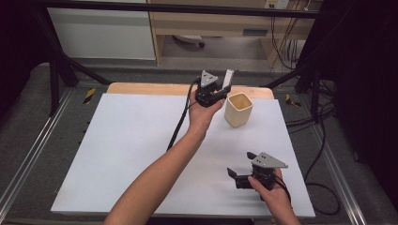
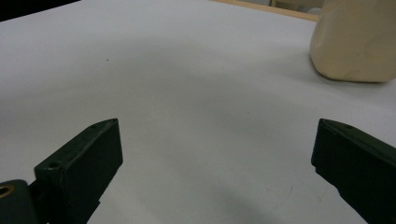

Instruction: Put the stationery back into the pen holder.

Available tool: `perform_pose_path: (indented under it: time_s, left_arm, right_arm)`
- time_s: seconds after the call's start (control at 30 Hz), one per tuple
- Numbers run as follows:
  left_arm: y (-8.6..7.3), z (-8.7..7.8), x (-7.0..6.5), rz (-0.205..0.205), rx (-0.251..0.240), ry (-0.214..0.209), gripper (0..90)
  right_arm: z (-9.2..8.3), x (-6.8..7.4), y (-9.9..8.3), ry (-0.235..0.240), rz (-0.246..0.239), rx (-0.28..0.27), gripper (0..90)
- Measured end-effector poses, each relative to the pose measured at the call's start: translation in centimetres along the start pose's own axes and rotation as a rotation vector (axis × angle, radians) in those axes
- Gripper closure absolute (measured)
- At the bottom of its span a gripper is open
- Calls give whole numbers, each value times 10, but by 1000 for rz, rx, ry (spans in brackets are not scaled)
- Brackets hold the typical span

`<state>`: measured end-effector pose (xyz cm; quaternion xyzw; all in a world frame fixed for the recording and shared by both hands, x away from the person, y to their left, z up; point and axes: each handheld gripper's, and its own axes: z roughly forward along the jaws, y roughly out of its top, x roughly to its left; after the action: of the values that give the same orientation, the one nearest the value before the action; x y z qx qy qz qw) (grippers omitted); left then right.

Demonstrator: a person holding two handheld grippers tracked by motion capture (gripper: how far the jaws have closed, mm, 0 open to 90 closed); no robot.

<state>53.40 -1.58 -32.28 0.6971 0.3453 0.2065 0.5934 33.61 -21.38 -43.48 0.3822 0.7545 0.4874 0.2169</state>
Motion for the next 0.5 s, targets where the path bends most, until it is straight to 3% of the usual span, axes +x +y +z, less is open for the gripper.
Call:
perform_pose_path:
  time_s: [0.4,0.5]
  left_arm:
    - [-13,18,-7,-41,21,-32,680]
    - [-16,21,-8,-18,29,-41,683]
  right_arm:
    - [0,-1,-1,-4,2,7,24]
    - [0,-1,-1,-3,5,4,24]
